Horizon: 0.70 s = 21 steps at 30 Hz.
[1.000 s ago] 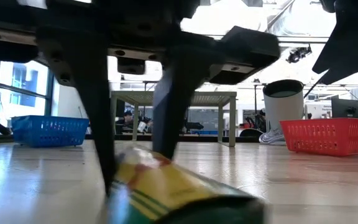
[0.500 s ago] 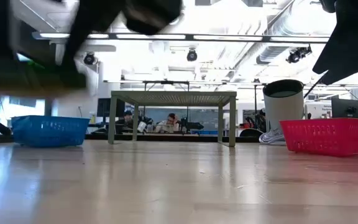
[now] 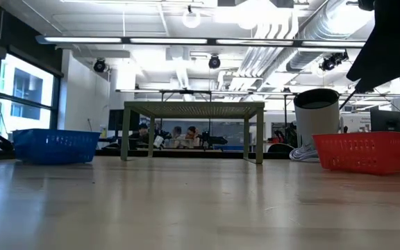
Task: Pick & Place Office Desk Supplies
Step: Put the crayon box into the green bin
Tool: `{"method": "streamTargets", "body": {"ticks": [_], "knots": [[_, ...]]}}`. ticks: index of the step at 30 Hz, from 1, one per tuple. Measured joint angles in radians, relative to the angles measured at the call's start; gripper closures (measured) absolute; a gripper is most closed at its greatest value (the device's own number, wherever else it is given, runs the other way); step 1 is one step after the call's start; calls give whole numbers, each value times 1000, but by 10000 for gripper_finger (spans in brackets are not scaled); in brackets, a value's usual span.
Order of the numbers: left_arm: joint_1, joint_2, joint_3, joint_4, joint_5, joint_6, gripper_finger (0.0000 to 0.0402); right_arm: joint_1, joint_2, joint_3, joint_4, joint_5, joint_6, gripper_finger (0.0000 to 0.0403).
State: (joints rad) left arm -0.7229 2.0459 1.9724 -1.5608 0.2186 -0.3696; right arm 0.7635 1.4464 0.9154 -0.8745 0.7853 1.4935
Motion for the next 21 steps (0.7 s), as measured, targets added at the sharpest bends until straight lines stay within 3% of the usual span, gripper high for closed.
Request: {"method": "streamTargets", "body": {"ticks": [11,21], "knots": [[-185,-117,-54,-11,-175,-261,303,0,0,0,28,-2,-6,159],[-296,-199,-305,5,-241,-370,303,2,0,0,77,-6,-6,159]]}}
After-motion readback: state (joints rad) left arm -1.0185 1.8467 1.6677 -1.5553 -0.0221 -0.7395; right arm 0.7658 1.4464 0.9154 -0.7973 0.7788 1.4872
